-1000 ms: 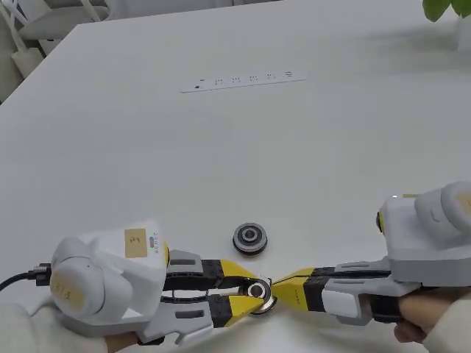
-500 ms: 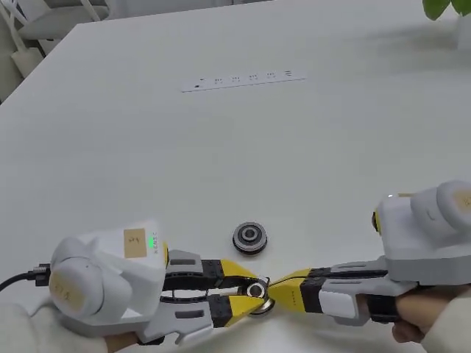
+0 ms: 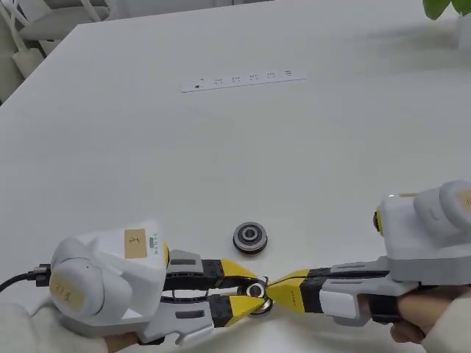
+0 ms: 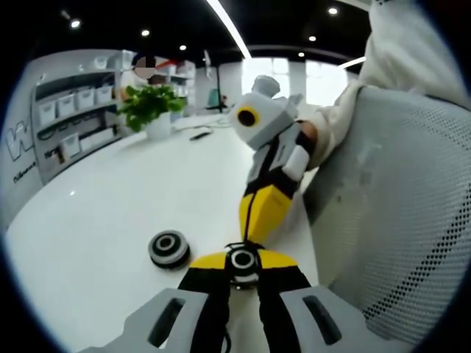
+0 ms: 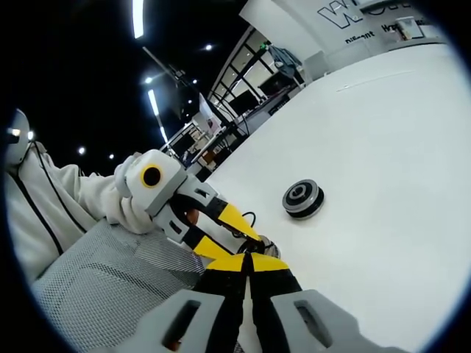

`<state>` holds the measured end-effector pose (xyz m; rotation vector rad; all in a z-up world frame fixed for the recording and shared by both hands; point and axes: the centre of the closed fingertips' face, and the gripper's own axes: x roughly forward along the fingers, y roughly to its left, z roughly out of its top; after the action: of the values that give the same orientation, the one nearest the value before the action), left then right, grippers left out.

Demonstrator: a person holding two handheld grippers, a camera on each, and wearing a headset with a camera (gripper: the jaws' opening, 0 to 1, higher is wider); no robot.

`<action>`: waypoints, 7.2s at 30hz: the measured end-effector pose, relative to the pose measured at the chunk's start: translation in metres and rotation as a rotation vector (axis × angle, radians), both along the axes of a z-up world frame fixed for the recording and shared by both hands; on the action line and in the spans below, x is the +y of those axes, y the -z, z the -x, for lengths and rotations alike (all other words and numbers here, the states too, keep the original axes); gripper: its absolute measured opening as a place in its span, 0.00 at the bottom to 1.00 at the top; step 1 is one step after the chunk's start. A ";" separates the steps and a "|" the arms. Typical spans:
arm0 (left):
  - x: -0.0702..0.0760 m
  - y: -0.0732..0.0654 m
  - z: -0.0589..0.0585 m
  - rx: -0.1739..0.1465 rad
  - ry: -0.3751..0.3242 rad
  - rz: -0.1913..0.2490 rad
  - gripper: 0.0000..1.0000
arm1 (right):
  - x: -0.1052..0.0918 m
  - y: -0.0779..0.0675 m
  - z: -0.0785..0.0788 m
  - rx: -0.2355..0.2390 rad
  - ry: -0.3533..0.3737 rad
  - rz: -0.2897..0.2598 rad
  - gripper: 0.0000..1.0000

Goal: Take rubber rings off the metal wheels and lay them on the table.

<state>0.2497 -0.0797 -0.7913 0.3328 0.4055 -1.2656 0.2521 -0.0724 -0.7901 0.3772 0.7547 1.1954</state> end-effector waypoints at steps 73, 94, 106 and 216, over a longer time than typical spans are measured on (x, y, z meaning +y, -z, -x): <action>0.002 0.001 -0.002 0.040 -0.029 0.016 0.14 | -0.003 -0.003 -0.006 0.021 0.046 -0.032 0.00; 0.002 -0.003 0.007 0.098 -0.007 -0.050 0.26 | -0.008 -0.004 -0.003 -0.004 0.051 0.044 0.00; 0.000 -0.023 0.006 0.057 -0.002 -0.026 0.39 | -0.012 -0.016 -0.004 -0.056 0.079 0.068 0.00; 0.138 -0.105 0.013 -0.027 -0.170 0.194 0.99 | 0.055 -0.120 0.007 -0.242 0.124 0.122 0.00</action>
<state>0.2366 0.0583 -0.6862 0.1467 0.2791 -1.1228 0.2455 -0.0177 -0.6702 0.1712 0.5823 1.0498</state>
